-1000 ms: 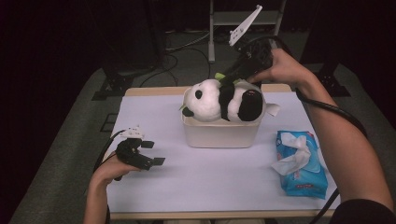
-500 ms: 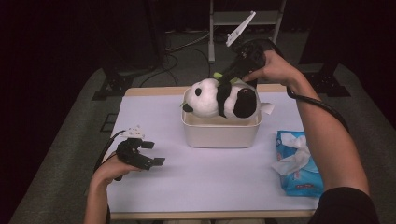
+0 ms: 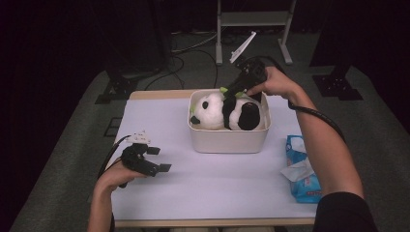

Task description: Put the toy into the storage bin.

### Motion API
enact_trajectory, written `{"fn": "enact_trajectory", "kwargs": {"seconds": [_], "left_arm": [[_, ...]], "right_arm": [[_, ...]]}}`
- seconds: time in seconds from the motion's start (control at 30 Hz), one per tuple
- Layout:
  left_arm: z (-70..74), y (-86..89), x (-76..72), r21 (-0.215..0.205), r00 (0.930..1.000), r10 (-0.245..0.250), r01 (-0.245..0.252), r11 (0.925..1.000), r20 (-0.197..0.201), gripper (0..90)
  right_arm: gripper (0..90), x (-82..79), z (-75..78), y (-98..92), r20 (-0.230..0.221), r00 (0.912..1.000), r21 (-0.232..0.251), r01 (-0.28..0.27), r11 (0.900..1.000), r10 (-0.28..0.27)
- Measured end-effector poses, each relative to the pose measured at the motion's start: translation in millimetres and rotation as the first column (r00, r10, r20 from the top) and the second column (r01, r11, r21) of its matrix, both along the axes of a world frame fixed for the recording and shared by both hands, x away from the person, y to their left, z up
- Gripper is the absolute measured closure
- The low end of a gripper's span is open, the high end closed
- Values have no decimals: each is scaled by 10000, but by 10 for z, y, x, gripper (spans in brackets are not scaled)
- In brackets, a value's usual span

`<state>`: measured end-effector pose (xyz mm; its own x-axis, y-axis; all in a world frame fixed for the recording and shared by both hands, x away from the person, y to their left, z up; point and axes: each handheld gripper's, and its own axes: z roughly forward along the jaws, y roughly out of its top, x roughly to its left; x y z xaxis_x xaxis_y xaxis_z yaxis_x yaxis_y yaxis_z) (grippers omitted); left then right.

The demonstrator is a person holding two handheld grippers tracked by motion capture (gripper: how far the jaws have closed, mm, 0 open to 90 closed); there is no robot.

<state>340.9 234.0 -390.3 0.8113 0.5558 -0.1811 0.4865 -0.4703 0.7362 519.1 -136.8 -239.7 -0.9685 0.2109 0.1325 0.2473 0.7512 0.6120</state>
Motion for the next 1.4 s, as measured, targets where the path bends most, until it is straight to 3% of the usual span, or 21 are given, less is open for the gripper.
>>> {"fn": "enact_trajectory", "kwargs": {"seconds": [0.33,0.63,0.87,1.13,1.4], "left_arm": [[7,-3,-13,-4,10000,-17,17,10000,-36,112],[37,-15,-38,-14,10000,-38,38,10000,89,112],[34,-29,-45,14,9999,-96,96,10000,71,112],[22,-52,-40,41,9999,-120,120,9999,41,111],[16,-83,-43,97,9998,-198,198,9998,6,110]], "right_arm": [[730,35,-310,21,-390,9991,-225,172,9996,-180],[703,-47,-570,143,-665,9977,-947,47,9955,-111],[658,-83,-628,127,-593,9976,-1224,293,9920,-368],[576,-84,-665,91,-893,9943,-1353,463,9897,-587],[545,-152,-630,-88,-900,9918,-925,820,9923,-904]]}}
